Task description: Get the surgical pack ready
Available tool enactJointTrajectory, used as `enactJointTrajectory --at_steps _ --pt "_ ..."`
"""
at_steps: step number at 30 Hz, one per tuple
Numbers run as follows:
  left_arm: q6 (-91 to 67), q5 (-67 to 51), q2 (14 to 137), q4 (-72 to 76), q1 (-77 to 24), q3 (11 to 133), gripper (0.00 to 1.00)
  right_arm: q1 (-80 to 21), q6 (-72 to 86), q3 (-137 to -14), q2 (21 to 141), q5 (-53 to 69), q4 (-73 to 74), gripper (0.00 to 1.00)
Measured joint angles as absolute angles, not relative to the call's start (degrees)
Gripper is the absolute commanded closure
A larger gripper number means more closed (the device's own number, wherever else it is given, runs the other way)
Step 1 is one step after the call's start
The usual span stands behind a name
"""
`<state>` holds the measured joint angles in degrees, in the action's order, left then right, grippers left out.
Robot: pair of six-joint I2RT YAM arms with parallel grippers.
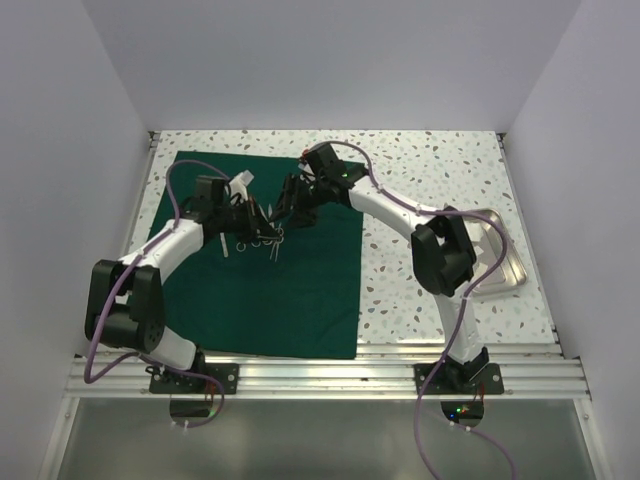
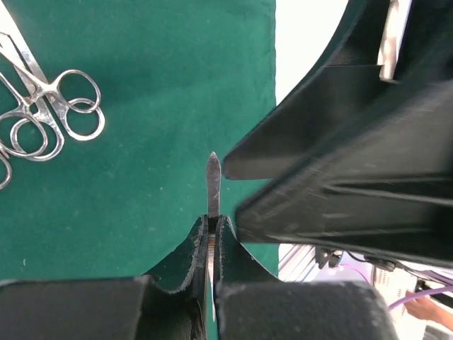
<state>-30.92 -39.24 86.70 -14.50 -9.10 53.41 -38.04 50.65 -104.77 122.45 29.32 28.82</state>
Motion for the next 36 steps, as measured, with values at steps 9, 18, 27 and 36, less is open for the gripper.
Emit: enactJointTrajectory --at_steps 9,18,27,36 --pt "-31.0 -40.6 87.2 -13.9 -9.2 53.8 1.00 -38.3 50.3 -105.0 124.8 29.4 30.9 0.65" --pt "-31.4 -41.1 88.8 -13.0 -9.5 54.9 0.64 -38.2 47.9 -107.4 126.0 29.7 32.9 1.00" --pt "-28.0 -25.9 89.2 -19.2 -7.1 62.0 0.41 -35.7 28.4 -113.4 123.9 4.5 56.7 1.00" --pt "-25.8 2.7 92.4 -29.2 -6.0 66.2 0.42 -15.4 11.7 -93.1 105.2 -30.2 65.3 1.00"
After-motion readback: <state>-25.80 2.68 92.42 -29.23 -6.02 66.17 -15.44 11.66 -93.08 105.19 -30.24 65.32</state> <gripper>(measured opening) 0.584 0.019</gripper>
